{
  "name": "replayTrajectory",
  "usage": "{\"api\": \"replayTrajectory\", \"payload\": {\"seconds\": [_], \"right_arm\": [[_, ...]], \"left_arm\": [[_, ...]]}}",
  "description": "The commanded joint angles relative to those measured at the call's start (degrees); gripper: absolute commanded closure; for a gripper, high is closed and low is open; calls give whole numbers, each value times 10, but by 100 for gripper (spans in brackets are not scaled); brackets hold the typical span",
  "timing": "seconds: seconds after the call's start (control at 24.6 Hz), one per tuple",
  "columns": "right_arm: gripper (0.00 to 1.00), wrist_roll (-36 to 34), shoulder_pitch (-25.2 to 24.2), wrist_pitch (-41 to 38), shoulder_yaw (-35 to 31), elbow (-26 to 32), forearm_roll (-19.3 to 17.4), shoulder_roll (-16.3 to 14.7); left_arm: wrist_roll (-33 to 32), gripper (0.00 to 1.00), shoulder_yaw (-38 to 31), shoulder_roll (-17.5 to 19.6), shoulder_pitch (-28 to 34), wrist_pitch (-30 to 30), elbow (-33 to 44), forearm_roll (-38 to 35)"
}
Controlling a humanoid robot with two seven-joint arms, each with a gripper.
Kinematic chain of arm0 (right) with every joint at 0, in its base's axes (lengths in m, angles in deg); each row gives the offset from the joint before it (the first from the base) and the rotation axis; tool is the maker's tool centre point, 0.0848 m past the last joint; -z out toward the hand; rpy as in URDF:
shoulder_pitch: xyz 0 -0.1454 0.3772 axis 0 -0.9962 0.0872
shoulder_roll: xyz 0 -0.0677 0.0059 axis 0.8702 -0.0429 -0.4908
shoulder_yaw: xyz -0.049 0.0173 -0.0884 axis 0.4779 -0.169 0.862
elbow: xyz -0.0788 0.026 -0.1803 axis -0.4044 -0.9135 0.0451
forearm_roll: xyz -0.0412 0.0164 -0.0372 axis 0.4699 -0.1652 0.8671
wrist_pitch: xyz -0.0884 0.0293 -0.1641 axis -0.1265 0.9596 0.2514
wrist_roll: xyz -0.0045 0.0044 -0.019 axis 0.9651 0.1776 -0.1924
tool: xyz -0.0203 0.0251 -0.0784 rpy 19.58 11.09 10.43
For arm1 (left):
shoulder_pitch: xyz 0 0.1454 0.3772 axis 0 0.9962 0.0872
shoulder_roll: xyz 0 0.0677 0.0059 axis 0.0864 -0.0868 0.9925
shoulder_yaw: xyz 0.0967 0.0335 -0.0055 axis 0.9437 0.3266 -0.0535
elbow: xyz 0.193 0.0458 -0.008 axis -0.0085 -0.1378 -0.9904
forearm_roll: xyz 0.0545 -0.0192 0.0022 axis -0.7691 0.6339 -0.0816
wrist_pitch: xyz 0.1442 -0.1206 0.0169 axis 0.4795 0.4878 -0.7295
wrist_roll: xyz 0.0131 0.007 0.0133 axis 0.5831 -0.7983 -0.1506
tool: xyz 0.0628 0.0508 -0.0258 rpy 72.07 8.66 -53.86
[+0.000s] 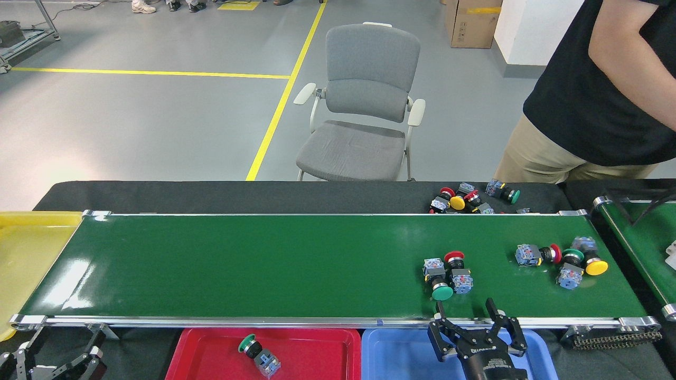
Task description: Pick switch part from conveyor to tray
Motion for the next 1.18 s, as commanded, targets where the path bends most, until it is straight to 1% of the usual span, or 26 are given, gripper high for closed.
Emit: {"api": "replayTrajectory", "payload": {"seconds": [0.0, 0.12, 0.28, 0.49, 0.61, 0.69, 0.73, 0.77, 0.81, 0.85, 0.9, 0.94, 1.02, 1.06, 1.14], "right_arm": [[0, 8, 21, 3, 18, -11, 1, -3], [0, 35, 37, 3, 40, -23, -5, 1], [0, 36, 59, 3, 67, -45, -6, 3], [0, 35, 110, 7, 69, -108, -8, 10], [0, 35, 139, 8, 69, -134, -10, 12], [1, 34, 162, 9, 69, -158, -14, 18], [3, 34, 174, 10, 69, -173, -17, 22], [11, 34, 186, 14, 72, -188, -16, 24], [27, 34, 199, 14, 81, -202, -14, 21], [52, 35, 210, 13, 99, -212, -14, 17], [73, 35, 215, 13, 114, -217, -14, 11], [89, 35, 217, 12, 126, -218, -15, 3], [97, 35, 217, 10, 132, -216, -18, -3], [99, 35, 216, 7, 133, -213, -20, -4], [99, 35, 217, -15, 133, -200, -24, -4]], "left_arm": [[4, 0, -2, 8, -5, 1, 5, -6], [4, 0, -2, 6, -8, 1, 5, -15], [4, 0, -2, 5, -9, 0, 4, -16], [4, 0, -2, 5, -12, 0, 4, -16], [4, 0, -1, 5, -13, 0, 3, -17], [4, 0, -1, 4, -13, 0, 3, -17], [4, 0, -1, 4, -13, 0, 3, -17], [4, 0, 0, 4, -13, 0, 3, -17], [4, 0, 2, 4, -13, 0, 3, -17], [4, 0, 7, 4, -14, -1, 3, -17], [4, 0, 10, 5, -14, -1, 3, -17], [4, 0, 10, 5, -14, -1, 3, -16], [4, 0, 10, 4, -13, -1, 3, -16], [4, 0, 10, 4, -13, -1, 3, -16], [4, 0, 10, 4, -12, -1, 3, -16]]}}
